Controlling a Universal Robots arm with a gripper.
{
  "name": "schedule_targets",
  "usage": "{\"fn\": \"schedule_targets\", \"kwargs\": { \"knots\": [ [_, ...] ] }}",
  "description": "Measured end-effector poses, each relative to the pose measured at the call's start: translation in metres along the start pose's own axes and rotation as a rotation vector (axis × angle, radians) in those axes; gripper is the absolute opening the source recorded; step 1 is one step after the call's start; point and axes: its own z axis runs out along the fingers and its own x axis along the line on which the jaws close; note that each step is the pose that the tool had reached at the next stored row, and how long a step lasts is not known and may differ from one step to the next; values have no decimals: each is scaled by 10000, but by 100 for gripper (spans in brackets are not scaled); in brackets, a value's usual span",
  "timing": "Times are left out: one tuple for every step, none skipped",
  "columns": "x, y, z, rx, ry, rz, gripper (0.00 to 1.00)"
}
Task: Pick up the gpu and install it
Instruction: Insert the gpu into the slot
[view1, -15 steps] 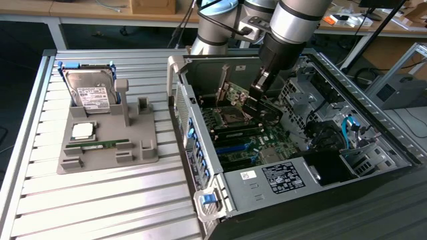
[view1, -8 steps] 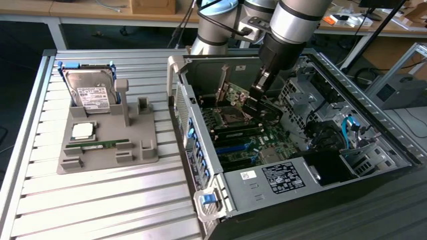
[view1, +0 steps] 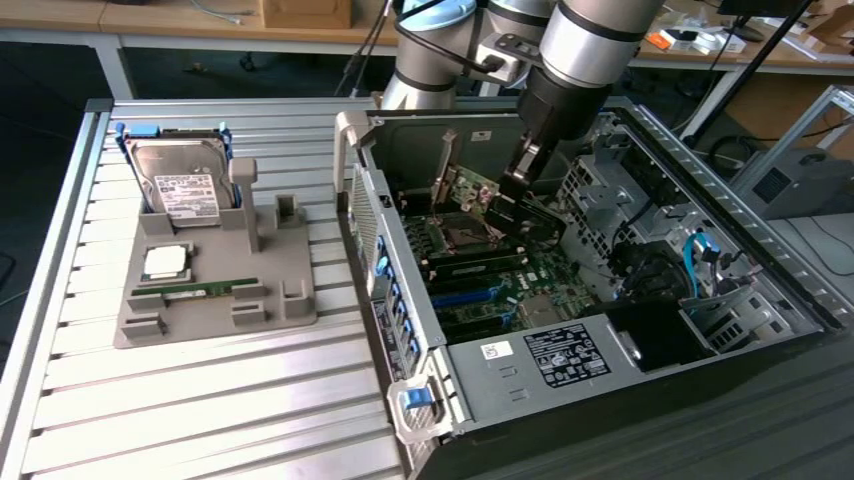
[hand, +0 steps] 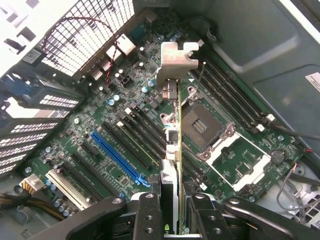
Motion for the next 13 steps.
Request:
{"fn": "schedule_targets", "kwargs": {
  "knots": [
    [0, 0, 0, -1, 1, -26, 27],
    [0, 0, 0, -1, 2, -54, 27],
    [0, 0, 0, -2, 3, -80, 27],
    [0, 0, 0, -2, 4, -109, 27],
    [0, 0, 1, -3, 5, -132, 27],
    [0, 0, 1, -4, 7, -165, 27],
    [0, 0, 1, -4, 7, -187, 27],
    [0, 0, 1, -5, 8, -212, 27],
    [0, 0, 1, -5, 9, -234, 27],
    [0, 0, 1, -6, 11, -258, 27],
    [0, 0, 1, -7, 11, -281, 27],
    [0, 0, 1, -7, 13, -305, 27],
    [0, 0, 1, -7, 14, -329, 27]
  ]
}}
